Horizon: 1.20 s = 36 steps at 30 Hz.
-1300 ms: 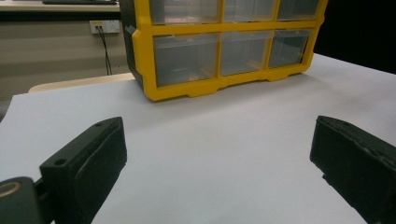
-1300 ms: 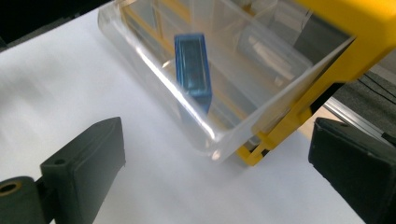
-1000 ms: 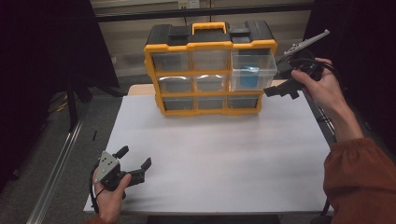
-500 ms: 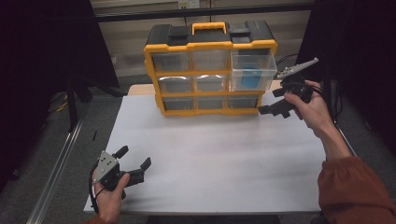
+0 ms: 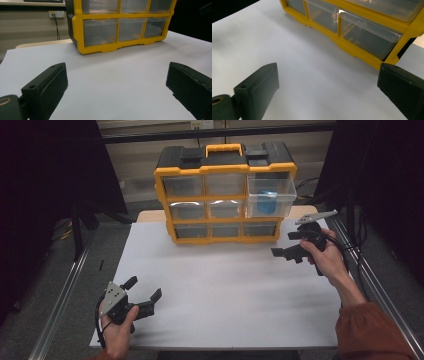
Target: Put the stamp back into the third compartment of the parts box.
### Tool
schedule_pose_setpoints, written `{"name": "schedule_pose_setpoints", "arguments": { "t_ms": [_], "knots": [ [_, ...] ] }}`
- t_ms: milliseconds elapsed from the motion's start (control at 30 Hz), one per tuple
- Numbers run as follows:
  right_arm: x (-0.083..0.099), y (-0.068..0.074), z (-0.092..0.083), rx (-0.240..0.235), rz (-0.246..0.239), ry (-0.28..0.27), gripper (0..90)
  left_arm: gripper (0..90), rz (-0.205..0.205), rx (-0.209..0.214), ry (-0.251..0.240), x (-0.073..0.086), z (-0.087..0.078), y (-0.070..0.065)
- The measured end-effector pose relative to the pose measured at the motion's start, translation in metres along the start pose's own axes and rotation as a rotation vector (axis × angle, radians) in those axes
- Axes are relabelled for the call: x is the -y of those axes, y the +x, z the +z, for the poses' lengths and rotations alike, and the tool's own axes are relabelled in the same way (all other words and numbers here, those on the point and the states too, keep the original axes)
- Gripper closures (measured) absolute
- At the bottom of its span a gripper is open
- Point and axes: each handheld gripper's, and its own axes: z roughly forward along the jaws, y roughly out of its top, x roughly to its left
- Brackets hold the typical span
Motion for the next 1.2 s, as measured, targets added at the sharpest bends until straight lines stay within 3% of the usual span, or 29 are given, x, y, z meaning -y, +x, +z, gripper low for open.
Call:
{"name": "schedule_pose_setpoints", "arguments": {
  "t_ms": [167,467,633,800,867,933,1200],
  "knots": [
    [0.018,0.001,0.008,0.041,0.016,-0.031,2.5,3.9,0.003,-0.007,-0.005,0.0,0.0,0.0],
    [0.047,0.011,0.018,0.089,0.07,-0.161,2.4,4.0,-0.001,-0.01,-0.004,0.0,0.0,0.0],
    [0.062,0.018,0.021,0.098,0.074,-0.183,2.3,4.0,-0.007,-0.011,-0.003,0.0,0.0,0.0],
    [0.076,0.026,0.019,0.137,0.064,-0.272,1.1,3.9,-0.01,-0.008,-0.009,0.0,0.0,0.0],
    [0.08,0.028,0.018,0.141,0.065,-0.285,1.2,4.0,-0.006,-0.023,-0.001,0.0,0.0,0.0],
    [0.084,0.03,0.016,0.135,0.079,-0.302,1.4,3.9,-0.008,-0.01,0.008,0.001,0.002,0.0],
    [0.102,0.036,0.0,0.193,0.099,-0.345,2.1,3.9,-0.015,-0.02,0.008,0.002,0.002,0.0]
  ]
}}
